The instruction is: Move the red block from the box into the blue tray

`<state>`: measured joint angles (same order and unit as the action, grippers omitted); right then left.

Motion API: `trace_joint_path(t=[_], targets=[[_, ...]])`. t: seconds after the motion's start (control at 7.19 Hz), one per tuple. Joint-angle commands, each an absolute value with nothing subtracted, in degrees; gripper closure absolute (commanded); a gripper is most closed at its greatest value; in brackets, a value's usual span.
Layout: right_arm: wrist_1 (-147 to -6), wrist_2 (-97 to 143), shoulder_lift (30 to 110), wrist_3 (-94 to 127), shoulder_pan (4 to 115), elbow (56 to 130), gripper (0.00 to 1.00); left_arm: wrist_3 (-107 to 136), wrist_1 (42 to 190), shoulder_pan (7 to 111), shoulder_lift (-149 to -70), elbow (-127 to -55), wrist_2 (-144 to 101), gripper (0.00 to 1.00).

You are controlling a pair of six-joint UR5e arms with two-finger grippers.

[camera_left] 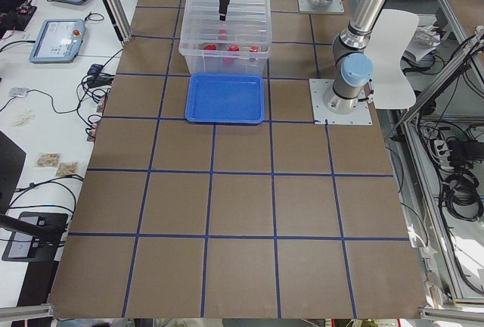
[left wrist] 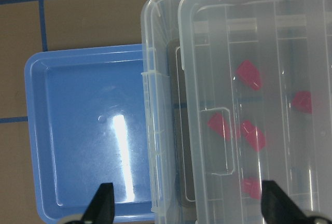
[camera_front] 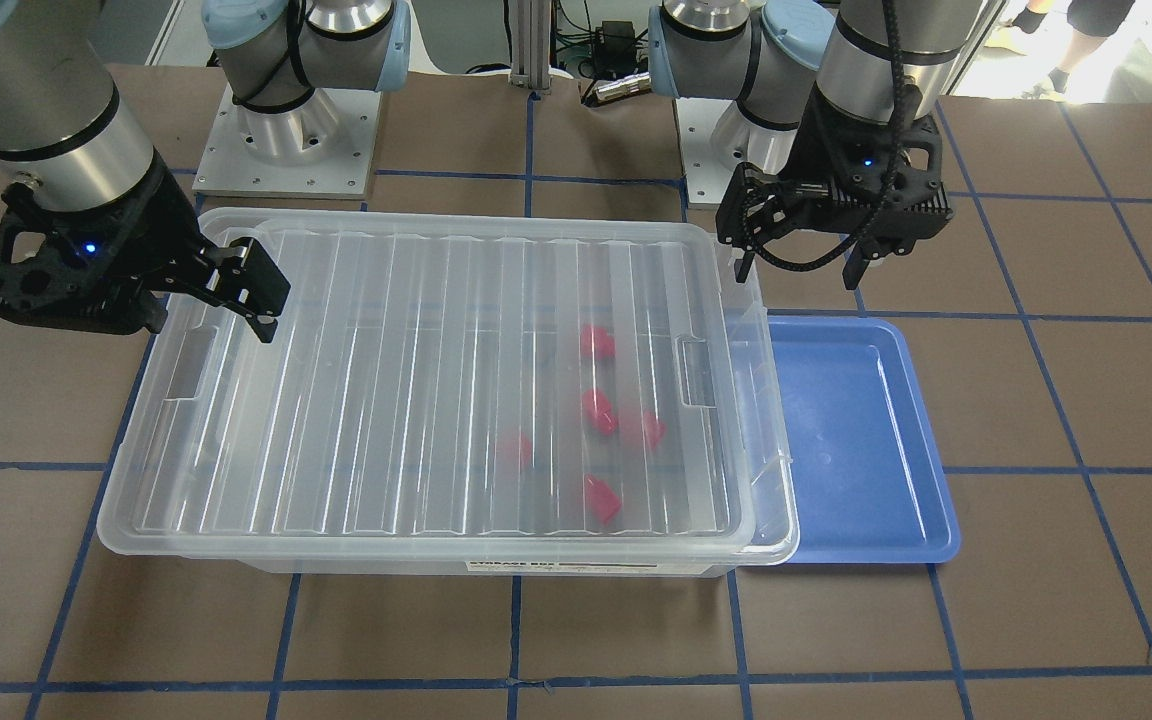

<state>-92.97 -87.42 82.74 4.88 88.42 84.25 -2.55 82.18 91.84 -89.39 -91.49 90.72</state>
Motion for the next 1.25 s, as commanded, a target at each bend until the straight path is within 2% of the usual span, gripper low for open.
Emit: trace_joint_path(t=[0.0,1.11], targets=[[-92.99,-87.45,82.62,4.57,88.42,84.29,0.0,-2.55,82.18,91.76,-89.38,-91.49,90.79,0.0],[-93.08,-86.92,81.39,3.69,88.24,83.76,0.0,-2.55,82.18,91.76,-89.3,-91.49,90.88,0.0]])
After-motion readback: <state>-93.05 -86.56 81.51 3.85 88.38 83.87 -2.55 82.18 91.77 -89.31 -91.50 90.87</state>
